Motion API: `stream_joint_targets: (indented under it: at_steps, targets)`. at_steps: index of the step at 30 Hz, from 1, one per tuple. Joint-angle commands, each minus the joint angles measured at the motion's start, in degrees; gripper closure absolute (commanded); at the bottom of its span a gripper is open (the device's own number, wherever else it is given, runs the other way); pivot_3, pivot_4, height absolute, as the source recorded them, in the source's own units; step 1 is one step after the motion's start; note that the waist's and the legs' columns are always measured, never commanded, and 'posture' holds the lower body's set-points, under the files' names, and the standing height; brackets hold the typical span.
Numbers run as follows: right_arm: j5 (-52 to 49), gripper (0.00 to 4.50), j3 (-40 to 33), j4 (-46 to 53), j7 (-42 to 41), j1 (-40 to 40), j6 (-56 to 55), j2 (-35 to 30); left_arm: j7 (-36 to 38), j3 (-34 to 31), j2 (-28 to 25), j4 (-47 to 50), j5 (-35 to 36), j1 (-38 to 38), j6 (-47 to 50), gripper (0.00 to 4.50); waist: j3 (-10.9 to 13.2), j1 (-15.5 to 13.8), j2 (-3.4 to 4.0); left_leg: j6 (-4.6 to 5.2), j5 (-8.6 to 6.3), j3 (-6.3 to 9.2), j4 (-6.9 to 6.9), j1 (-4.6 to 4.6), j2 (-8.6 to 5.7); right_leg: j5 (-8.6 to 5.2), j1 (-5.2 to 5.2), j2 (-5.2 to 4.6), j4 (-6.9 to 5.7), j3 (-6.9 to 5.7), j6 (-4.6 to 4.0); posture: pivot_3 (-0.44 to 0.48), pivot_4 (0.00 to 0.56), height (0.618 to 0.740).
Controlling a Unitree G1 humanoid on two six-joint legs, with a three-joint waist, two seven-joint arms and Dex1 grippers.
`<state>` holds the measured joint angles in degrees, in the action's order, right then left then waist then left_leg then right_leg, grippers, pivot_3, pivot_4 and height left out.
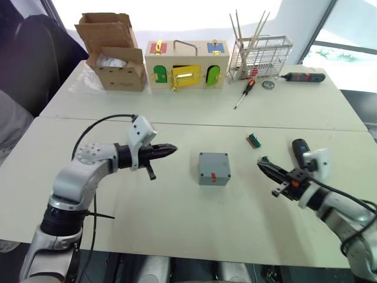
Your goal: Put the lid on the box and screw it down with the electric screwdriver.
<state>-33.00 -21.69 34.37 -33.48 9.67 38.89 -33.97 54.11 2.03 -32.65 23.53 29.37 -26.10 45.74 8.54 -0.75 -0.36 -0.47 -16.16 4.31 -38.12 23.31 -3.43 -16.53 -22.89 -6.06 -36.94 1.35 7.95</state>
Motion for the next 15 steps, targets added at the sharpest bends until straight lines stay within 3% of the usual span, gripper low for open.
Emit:
stream_joint_targets:
  at_steps: [1,3,8,11,15]
  targets:
    - [1.26,4.25,-3.25,-1.89,2.52,-0.02,-0.88,-0.3,1.18,3.26,0.65,4.37,4.38,-1.05,2.39,4.49,0.0,0.07,0.0,0.0,0.0,-0.01,0.0,-0.06,-0.01,0.0,0.08,0.0,0.03,0.01,0.0,0.0,0.15,0.73]
    - [2.73,3.64,-2.53,-3.71,3.3,-0.29,-1.6,-0.42,1.35,5.78,1.52,4.07,4.27,-1.6,1.63,4.5,0.0,0.08,0.02,0.0,0.0,-0.02,0.01,-0.15,0.0,-0.01,0.13,0.04,0.02,0.01,-0.01,0.0,0.15,0.73]
    - [6.15,1.14,0.25,-8.55,4.55,-2.48,-3.45,-0.36,1.86,11.54,3.33,0.27,1.06,-3.44,-2.53,4.5,0.01,0.14,0.04,0.0,0.01,-0.04,0.03,-0.14,0.02,-0.04,0.09,0.1,-0.01,0.01,-0.06,0.0,0.15,0.73]
    - [6.96,0.03,1.19,-10.76,6.45,-4.94,-3.72,0.83,2.63,13.5,3.3,-2.16,-0.71,-4.3,-4.58,4.5,0.0,0.15,0.06,-0.01,0.01,-0.05,0.02,-0.14,0.02,-0.04,0.08,0.12,-0.03,0.01,-0.06,0.0,0.15,0.73]
    - [7.01,0.03,1.99,-13.52,6.45,-6.69,-4.03,1.67,3.85,15.15,2.31,-4.05,-3.27,-4.71,-7.48,4.5,0.01,0.09,0.06,-0.01,0.01,-0.05,0.02,-0.13,0.03,-0.04,0.07,0.12,-0.03,0.01,-0.06,0.0,0.15,0.73]
